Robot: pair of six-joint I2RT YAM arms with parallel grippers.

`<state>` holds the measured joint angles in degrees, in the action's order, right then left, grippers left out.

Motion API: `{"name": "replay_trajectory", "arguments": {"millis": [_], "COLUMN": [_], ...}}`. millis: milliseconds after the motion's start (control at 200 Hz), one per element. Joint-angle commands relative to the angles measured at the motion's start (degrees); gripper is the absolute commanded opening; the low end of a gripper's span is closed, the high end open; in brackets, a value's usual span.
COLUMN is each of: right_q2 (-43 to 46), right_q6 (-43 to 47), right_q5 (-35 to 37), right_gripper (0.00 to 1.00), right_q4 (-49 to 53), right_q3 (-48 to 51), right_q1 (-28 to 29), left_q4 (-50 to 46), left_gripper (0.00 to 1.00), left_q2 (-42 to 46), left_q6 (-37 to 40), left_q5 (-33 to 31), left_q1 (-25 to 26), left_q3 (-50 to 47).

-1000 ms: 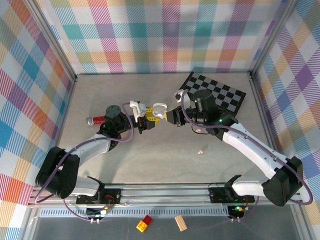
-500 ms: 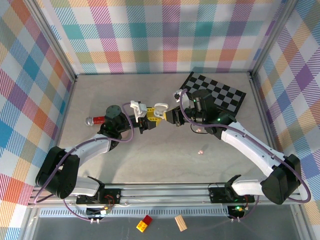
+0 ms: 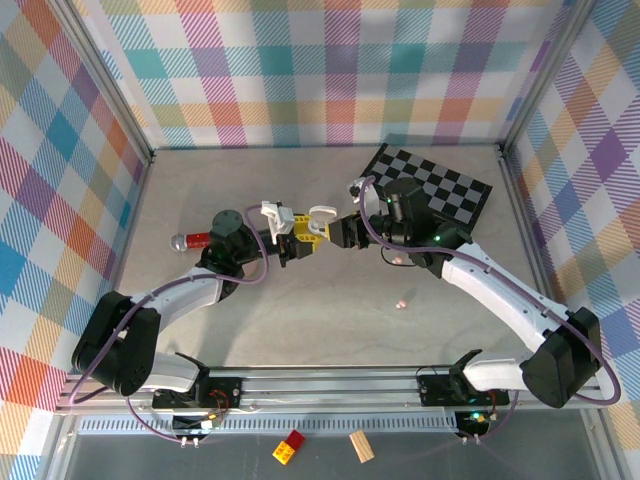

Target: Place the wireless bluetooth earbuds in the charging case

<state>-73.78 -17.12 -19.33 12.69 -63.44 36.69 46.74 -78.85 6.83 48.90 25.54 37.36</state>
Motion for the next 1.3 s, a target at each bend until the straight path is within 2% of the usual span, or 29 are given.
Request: {"name": "replay_trajectory", "arguments": {"millis": [0,160,235,415,710,885,1055,1295], "right_q2": [1.2,4.6,6.2,6.8,-2.0,-7.3,-8.0,-4.4], "right_q6": [-0.2,1.0,2.2,-0.5,-2.6,-0.8,0.3,0.4], "right_q5": [0.4,-0.3,-0.1,4.9,8.2,6.5,4.2,2.6], "right_gripper": [0.45,0.52,0.59,0.67,0.70,0.74,0.77,0.78], "right_q4": [-0.6,-4.0,-4.3,-5.7,1.3,8.2,10.5,8.4], "right_q3": [-1.4,1.6,2.2,1.0,-9.9,-15.5,-15.2,-11.6], "right_q1": [-0.4,-0.7,-0.7,-1.1,-1.8,-1.8,-1.8,-1.8], "left_q4": [4.0,4.1,4.1,4.1,4.6,4.6,5.4,5.5], "left_gripper": [0.33,0.33,0.33,0.33,0.33,0.33,0.33,0.33], "left_q2": [-0.6,-0.8,-0.6,-0.6,0.3,0.8,0.7,0.4], "left_q6": [-0.6,-0.6,-0.6,-0.6,-0.7,-0.7,-1.0,-1.2], "left_q5": [2.0,1.7,1.7,1.8,2.8,2.3,1.5,-0.5], "left_q1": [0.8,0.8,0.8,0.8,0.8,0.8,0.8,0.8], "left_q3": [1.8,1.6,1.7,1.9,1.4,1.4,1.3,1.7]}}
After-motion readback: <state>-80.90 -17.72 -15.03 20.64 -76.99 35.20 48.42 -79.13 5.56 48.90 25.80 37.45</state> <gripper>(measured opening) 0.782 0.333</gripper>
